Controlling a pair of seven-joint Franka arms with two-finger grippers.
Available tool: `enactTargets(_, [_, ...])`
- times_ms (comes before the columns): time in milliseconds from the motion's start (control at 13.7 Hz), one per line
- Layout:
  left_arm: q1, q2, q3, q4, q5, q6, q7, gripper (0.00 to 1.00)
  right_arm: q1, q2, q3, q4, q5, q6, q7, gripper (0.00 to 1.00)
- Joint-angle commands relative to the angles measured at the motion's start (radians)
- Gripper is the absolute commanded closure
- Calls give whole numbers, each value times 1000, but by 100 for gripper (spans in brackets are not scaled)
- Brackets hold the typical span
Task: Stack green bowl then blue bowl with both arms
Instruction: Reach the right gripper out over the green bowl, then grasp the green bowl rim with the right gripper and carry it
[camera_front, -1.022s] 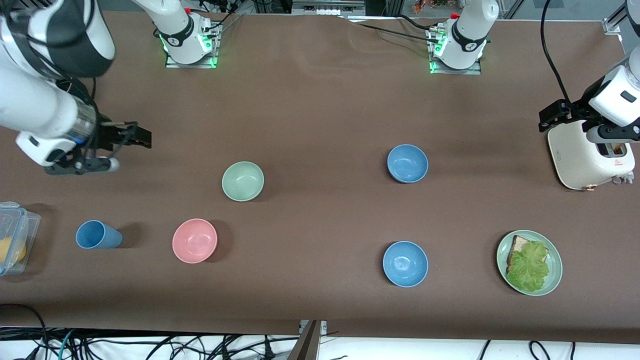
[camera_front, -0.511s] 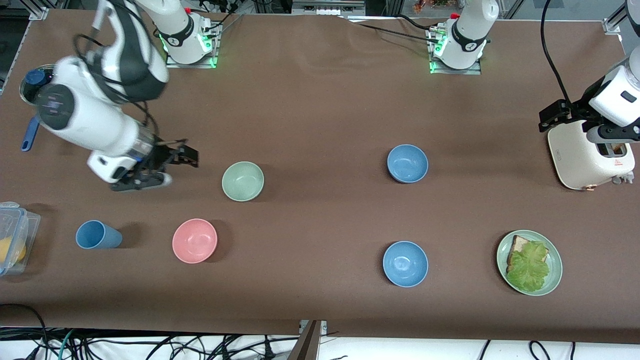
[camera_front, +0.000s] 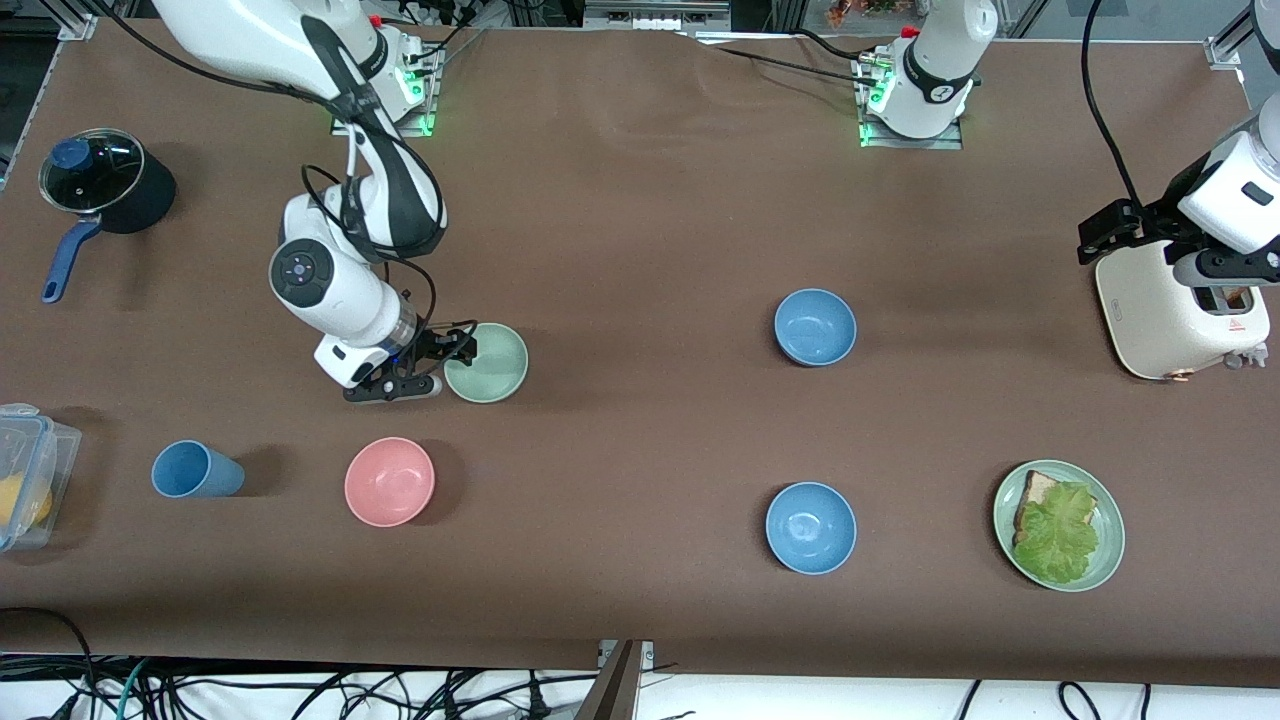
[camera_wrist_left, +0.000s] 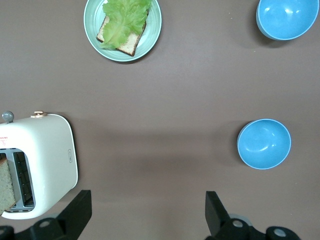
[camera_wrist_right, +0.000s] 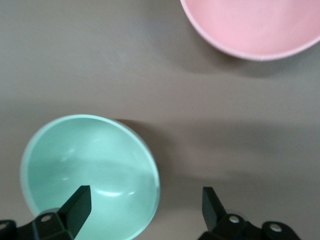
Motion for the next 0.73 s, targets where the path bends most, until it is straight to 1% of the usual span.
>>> enactTargets(0, [-2, 16, -1, 35, 5, -27, -9, 0, 1, -2, 0, -26, 13, 30, 5, 14])
enactTargets(73, [-2, 16, -1, 35, 5, -27, -9, 0, 1, 5, 1, -26, 14, 30, 6, 27])
enactTargets(219, [-2, 16, -1, 35, 5, -27, -9, 0, 1, 13, 6, -30, 16, 30, 20, 63])
enactTargets(292, [-2, 16, -1, 35, 5, -27, -9, 0, 3, 15, 7, -30, 16, 30, 34, 78])
enactTargets(438, [-4, 16, -1, 35, 5, -27, -9, 0, 1, 30, 12, -30, 17, 41, 35, 94])
enactTargets(511, [-2, 16, -1, 35, 5, -27, -9, 0, 1, 30, 12, -30, 19, 41, 38, 100])
enactTargets(657, [-2, 16, -1, 35, 5, -27, -9, 0, 1, 22, 15, -19, 19, 30, 78, 100])
